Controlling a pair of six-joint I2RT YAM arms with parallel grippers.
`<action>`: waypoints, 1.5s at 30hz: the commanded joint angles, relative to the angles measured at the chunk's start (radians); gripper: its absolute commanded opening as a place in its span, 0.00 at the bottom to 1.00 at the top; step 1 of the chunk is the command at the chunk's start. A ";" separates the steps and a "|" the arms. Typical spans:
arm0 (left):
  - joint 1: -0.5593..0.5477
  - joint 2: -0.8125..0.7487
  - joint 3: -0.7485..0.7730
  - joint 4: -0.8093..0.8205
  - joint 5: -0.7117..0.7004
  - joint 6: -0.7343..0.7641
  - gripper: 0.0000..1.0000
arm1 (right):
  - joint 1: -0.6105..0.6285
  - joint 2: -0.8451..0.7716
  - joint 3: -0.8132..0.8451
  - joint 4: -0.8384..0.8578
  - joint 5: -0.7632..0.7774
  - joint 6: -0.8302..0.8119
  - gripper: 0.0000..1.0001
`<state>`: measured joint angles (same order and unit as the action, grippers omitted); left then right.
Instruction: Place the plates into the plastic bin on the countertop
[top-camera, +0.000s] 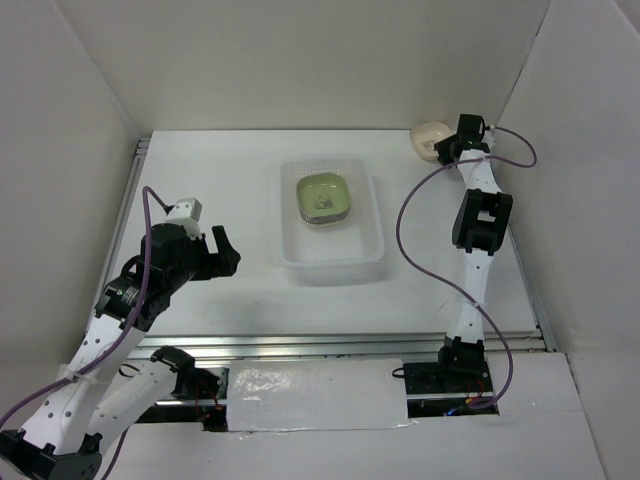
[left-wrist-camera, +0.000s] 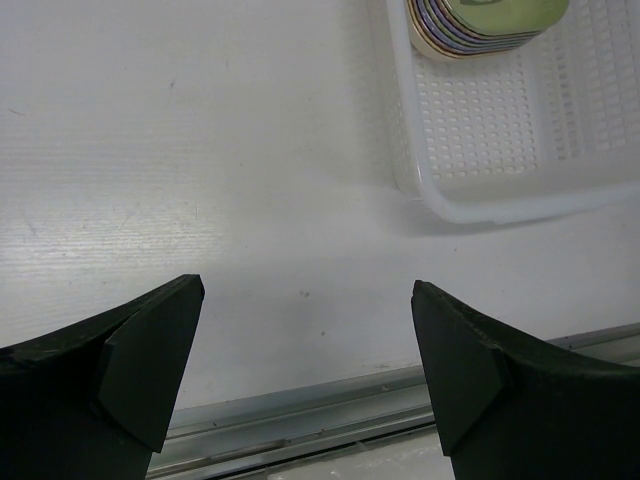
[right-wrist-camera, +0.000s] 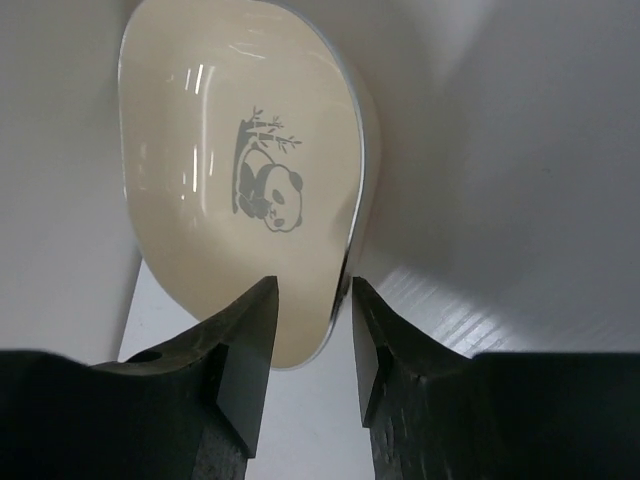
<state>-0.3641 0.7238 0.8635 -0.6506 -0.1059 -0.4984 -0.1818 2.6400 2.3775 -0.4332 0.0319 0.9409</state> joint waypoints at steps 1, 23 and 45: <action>0.004 -0.009 0.009 0.034 -0.002 0.023 0.99 | -0.010 0.023 0.035 -0.004 -0.027 0.015 0.41; 0.005 0.022 0.017 0.025 -0.018 0.024 0.99 | 0.044 -0.500 -0.461 0.120 0.038 -0.092 0.00; 0.017 -0.284 0.008 -0.044 -0.299 -0.111 0.99 | 0.548 -0.589 -0.300 -0.391 -0.084 -0.556 0.00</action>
<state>-0.3538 0.4755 0.8639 -0.7059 -0.3519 -0.5819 0.3527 2.0628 2.0716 -0.7483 -0.0513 0.4278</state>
